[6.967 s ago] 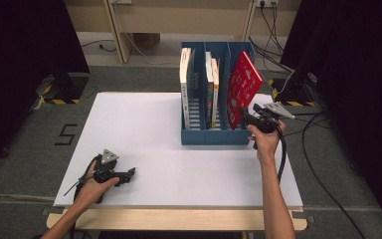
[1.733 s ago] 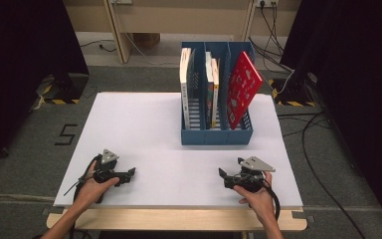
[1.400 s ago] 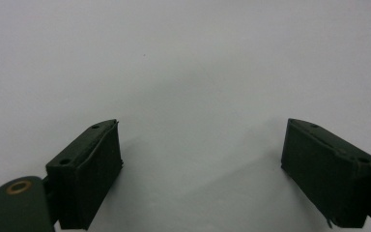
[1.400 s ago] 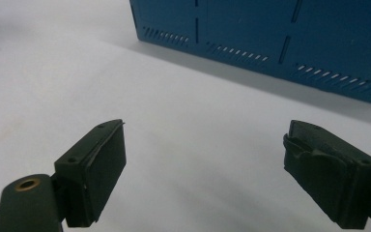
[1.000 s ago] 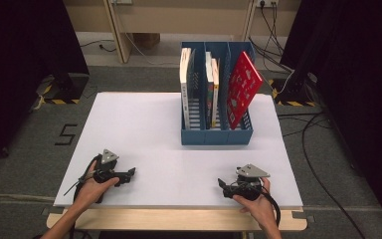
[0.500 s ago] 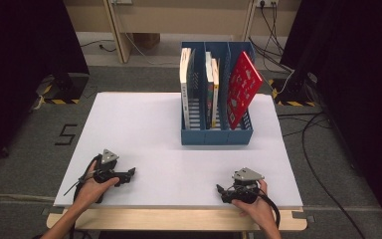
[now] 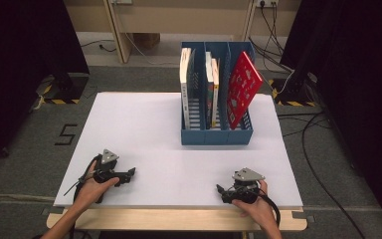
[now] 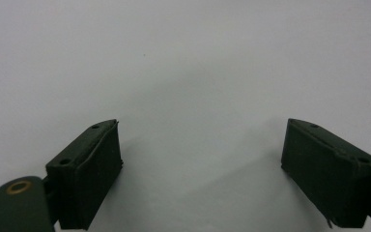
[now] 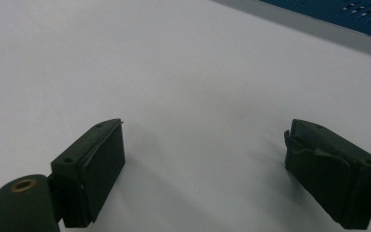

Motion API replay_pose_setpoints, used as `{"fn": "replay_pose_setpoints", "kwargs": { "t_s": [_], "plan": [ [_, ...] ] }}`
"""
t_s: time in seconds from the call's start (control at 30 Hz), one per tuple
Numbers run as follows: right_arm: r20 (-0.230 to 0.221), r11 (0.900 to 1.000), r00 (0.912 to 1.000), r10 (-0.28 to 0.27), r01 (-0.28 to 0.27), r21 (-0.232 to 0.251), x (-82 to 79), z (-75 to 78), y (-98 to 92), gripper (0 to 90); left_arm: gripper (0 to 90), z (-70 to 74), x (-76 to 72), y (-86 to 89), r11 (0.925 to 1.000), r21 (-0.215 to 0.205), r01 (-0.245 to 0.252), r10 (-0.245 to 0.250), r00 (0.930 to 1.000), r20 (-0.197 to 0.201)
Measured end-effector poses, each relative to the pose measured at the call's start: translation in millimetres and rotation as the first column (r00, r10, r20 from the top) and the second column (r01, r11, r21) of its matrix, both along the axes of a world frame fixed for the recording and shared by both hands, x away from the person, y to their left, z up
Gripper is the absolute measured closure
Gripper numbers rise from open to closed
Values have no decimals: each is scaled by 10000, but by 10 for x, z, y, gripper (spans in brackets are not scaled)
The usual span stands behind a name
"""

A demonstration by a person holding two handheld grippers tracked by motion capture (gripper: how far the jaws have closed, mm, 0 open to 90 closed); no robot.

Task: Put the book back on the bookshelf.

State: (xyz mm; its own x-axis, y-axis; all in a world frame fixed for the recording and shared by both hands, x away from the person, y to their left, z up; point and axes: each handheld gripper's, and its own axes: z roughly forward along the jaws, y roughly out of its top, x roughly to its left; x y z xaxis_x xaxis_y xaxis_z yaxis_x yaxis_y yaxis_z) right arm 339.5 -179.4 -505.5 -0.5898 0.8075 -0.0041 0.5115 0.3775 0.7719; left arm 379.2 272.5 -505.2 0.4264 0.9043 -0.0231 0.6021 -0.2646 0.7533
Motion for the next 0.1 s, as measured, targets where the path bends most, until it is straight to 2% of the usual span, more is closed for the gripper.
{"fn": "replay_pose_setpoints", "kwargs": {
  "t_s": [0.1],
  "plan": [
    [1,10000,10000,-6,6,-1,2,0,2,146,132,0,0,0,10000,-1,-2,2,10000,2]
  ]
}}
